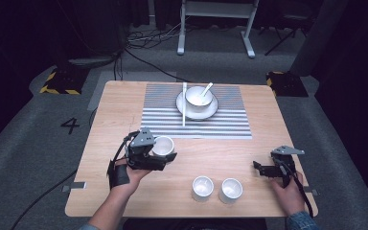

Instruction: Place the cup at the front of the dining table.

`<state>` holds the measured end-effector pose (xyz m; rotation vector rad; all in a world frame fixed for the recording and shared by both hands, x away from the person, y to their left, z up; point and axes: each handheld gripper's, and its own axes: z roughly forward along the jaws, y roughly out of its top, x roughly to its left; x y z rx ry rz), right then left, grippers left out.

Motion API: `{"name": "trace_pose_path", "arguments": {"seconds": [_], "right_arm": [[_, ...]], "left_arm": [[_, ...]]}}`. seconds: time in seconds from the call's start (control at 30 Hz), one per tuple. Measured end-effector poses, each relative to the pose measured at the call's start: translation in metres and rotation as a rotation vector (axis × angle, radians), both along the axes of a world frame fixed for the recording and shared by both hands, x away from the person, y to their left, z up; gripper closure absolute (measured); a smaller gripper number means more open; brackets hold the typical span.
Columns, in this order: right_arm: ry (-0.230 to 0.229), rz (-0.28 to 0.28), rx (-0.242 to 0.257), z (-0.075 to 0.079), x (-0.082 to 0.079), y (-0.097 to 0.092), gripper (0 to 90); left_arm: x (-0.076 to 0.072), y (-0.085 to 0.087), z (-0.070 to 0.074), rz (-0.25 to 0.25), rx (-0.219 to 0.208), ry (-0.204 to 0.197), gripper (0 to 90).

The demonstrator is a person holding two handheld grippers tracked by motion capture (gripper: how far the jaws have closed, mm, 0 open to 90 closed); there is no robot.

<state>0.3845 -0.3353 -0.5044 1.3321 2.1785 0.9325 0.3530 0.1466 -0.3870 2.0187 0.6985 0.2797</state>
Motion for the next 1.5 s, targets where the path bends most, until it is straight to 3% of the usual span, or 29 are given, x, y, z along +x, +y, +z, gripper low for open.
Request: {"name": "trace_pose_path", "arguments": {"seconds": [0.27, 0.57, 0.8, 1.1, 1.37, 1.5], "right_arm": [[0.0, 0.0, 0.0, 0.0, 0.0, 0.0, 9.8], [0.0, 0.0, 0.0, 0.0, 0.0, 0.0, 9.8], [0.0, 0.0, 0.0, 0.0, 0.0, 0.0, 9.8], [0.0, 0.0, 0.0, 0.0, 0.0, 0.0, 9.8], [0.0, 0.0, 0.0, 0.0, 0.0, 0.0, 9.8], [0.0, 0.0, 0.0, 0.0, 0.0, 0.0, 9.8]], "left_arm": [[0.022, 0.005, 0.01, 0.047, 0.005, -0.015, 26.6], [0.051, 0.012, 0.014, 0.114, -0.024, -0.011, 26.6], [0.07, 0.016, 0.02, 0.115, -0.015, -0.04, 26.6], [0.1, 0.024, 0.023, 0.093, -0.032, -0.035, 26.6], [0.136, 0.023, 0.01, 0.139, -0.001, 0.006, 26.6], [0.145, 0.023, 0.005, 0.164, 0.012, 0.011, 26.6]]}}
